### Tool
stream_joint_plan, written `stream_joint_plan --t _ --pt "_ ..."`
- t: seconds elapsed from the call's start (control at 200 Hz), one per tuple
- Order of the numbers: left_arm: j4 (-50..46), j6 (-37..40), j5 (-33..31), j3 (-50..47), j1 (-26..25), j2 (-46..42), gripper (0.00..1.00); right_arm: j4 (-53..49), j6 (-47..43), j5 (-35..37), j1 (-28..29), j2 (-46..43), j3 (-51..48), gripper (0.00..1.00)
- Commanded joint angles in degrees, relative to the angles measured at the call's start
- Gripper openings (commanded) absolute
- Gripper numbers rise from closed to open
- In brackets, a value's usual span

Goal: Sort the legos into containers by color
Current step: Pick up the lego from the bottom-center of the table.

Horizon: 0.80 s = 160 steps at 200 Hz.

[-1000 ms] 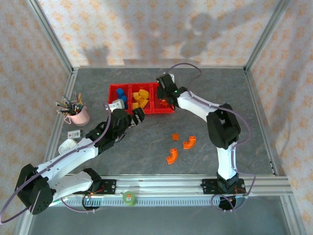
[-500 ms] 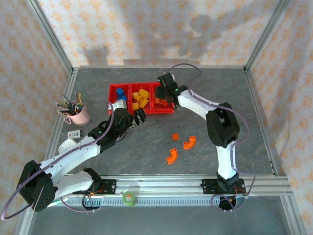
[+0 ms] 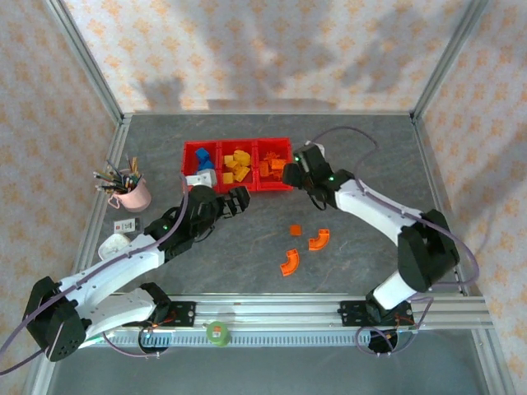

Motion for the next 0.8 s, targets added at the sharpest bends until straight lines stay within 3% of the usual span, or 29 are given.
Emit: stream_joint_plan --t 0.0,0.42,0.796 --pt "-0.6 -0.7 -1.3 -1.7 -2.8 -0.6 0.99 -3.5 4.1 5.1 0.0 -4.6 -4.7 0.75" --pt "3.9 -7.4 -5.0 -6.0 -13.4 1.5 0.99 -12.1 15.1 9.4 2.1 -18.4 -21.0 0.84" --pt "6.3 -8.5 -5.3 -4.9 -15.8 5.8 0.99 -9.2 22.8 10.1 7.3 -15.1 -28.0 0.84"
